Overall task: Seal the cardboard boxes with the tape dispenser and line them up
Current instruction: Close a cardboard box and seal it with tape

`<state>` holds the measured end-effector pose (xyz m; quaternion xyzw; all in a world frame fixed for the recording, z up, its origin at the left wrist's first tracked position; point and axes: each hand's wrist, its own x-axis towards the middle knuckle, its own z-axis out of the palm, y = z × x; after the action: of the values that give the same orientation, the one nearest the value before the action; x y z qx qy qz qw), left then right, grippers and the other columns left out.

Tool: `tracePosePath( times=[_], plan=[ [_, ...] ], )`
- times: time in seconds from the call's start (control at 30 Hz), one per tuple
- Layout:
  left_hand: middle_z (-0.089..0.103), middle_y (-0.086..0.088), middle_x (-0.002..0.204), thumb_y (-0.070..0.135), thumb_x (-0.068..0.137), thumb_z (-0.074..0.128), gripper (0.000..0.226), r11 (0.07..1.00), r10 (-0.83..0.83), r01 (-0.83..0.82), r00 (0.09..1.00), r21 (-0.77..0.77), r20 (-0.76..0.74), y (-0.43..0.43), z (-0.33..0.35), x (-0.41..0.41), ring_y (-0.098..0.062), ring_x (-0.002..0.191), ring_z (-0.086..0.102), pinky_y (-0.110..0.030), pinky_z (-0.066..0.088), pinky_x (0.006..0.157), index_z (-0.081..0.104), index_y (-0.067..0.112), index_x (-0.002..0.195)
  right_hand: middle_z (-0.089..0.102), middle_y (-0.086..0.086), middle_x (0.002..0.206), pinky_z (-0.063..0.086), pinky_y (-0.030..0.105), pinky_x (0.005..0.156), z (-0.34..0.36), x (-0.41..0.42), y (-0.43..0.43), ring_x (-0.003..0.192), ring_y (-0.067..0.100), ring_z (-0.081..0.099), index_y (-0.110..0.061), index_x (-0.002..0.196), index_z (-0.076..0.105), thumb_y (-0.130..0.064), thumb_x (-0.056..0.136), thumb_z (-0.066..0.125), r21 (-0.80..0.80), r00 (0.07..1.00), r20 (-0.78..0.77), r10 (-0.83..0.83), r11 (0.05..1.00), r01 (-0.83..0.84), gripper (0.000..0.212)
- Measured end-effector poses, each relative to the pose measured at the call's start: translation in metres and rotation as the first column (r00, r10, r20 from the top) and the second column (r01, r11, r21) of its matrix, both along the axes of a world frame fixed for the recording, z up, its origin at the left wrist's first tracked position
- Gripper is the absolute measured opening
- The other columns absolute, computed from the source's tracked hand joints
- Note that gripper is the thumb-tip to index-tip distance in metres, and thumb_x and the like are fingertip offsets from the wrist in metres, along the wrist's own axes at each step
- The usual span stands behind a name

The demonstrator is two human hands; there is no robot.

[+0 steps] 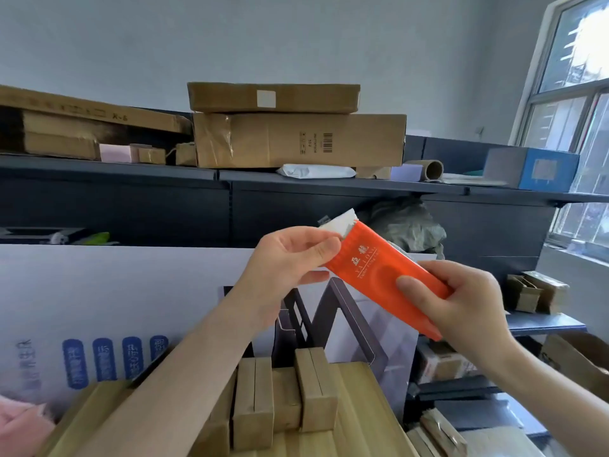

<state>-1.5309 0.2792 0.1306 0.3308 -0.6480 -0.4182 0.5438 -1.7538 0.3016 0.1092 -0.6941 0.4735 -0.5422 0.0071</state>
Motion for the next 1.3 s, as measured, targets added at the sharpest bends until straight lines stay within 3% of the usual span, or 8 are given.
tracePosePath(
  times=[0.1, 0.33, 0.53, 0.67, 0.8, 0.97, 1.17, 1.3],
  plan=[
    [0.073, 0.001, 0.098, 0.038, 0.072, 0.071, 0.033, 0.999, 0.03, -0.03, 0.999, -0.026, 0.011, 0.001, 0.007, 0.004, -0.014, 0.094, 0.069, -0.025, 0.057, 0.074, 0.072, 0.021, 0.101, 0.065, -0.001, 0.059, 0.05, 0.038, 0.052, 0.006, 0.003, 0.001, 0.056, 0.02, 0.059, -0.019, 0.073, 0.074, -0.064, 0.062, 0.059, -0.069, 0.999, -0.029, -0.02, 0.997, 0.018, 0.049],
    [0.074, 0.002, 0.095, 0.039, 0.073, 0.068, 0.038, 0.997, 0.044, -0.044, 0.999, 0.071, -0.007, 0.007, 0.0, 0.005, -0.014, 0.093, 0.07, -0.028, 0.057, 0.08, 0.071, 0.017, 0.103, 0.058, -0.003, 0.055, 0.042, 0.029, 0.046, -0.002, 0.003, 0.002, 0.051, 0.018, 0.053, -0.02, 0.064, 0.069, -0.081, 0.066, 0.051, -0.131, 0.99, -0.138, -0.034, 0.991, 0.016, 0.064],
    [0.075, 0.001, 0.091, 0.036, 0.084, 0.066, 0.029, 0.981, 0.142, -0.133, 0.988, 0.14, -0.056, 0.004, -0.004, -0.006, -0.013, 0.089, 0.071, -0.029, 0.056, 0.082, 0.07, 0.015, 0.104, 0.055, -0.005, 0.052, 0.039, 0.025, 0.044, -0.002, -0.001, 0.0, 0.06, 0.014, 0.052, -0.021, 0.06, 0.066, -0.065, 0.065, 0.055, -0.151, 0.971, -0.206, -0.122, 0.984, 0.092, 0.046],
    [0.074, 0.005, 0.088, 0.033, 0.085, 0.069, 0.018, 0.947, 0.32, -0.307, 0.934, 0.099, -0.162, -0.009, 0.0, -0.017, -0.009, 0.091, 0.068, -0.029, 0.055, 0.082, 0.073, 0.02, 0.096, 0.058, -0.009, 0.052, 0.046, 0.029, 0.053, 0.014, 0.009, -0.017, 0.056, 0.015, 0.055, -0.017, 0.068, 0.069, -0.055, 0.073, 0.069, -0.079, 0.964, -0.217, -0.152, 0.987, 0.138, 0.038],
    [0.073, -0.004, 0.091, 0.023, 0.088, 0.068, 0.014, 0.923, 0.382, -0.348, 0.872, 0.161, -0.307, -0.028, 0.007, -0.023, -0.014, 0.088, 0.068, -0.029, 0.058, 0.079, 0.071, 0.013, 0.097, 0.066, -0.004, 0.062, 0.054, 0.039, 0.063, 0.029, 0.021, -0.043, 0.062, 0.017, 0.062, -0.016, 0.073, 0.07, -0.056, 0.078, 0.064, -0.002, 0.963, -0.231, -0.139, 0.99, 0.143, 0.04],
    [0.067, -0.004, 0.083, 0.017, 0.093, 0.06, 0.007, 0.925, 0.378, -0.339, 0.873, 0.174, -0.309, -0.038, 0.015, -0.021, -0.011, 0.075, 0.063, -0.019, 0.056, 0.065, 0.065, 0.013, 0.091, 0.067, -0.001, 0.063, 0.056, 0.043, 0.062, 0.035, 0.023, -0.053, 0.06, 0.016, 0.063, -0.017, 0.071, 0.069, -0.058, 0.08, 0.061, 0.062, 0.969, -0.228, -0.092, 0.992, 0.109, 0.042],
    [0.067, -0.003, 0.078, 0.02, 0.096, 0.054, 0.013, 0.937, 0.336, -0.31, 0.927, 0.163, -0.166, -0.038, 0.006, -0.019, -0.011, 0.071, 0.064, -0.026, 0.054, 0.066, 0.065, 0.011, 0.097, 0.062, 0.001, 0.059, 0.052, 0.039, 0.06, 0.022, 0.011, -0.035, 0.059, 0.018, 0.058, -0.014, 0.067, 0.065, -0.054, 0.079, 0.065, 0.003, 0.969, -0.245, -0.04, 0.999, 0.042, 0.041],
    [0.07, -0.007, 0.084, 0.019, 0.099, 0.049, 0.022, 0.975, 0.112, -0.075, 0.979, 0.208, -0.168, -0.024, 0.003, -0.017, -0.016, 0.074, 0.067, -0.024, 0.054, 0.062, 0.065, 0.005, 0.096, 0.054, -0.008, 0.051, 0.041, 0.024, 0.048, 0.005, -0.004, -0.013, 0.05, 0.009, 0.05, -0.019, 0.06, 0.06, -0.062, 0.07, 0.058, 0.015, 0.977, -0.195, -0.088, 0.996, 0.093, 0.044]
  ],
)
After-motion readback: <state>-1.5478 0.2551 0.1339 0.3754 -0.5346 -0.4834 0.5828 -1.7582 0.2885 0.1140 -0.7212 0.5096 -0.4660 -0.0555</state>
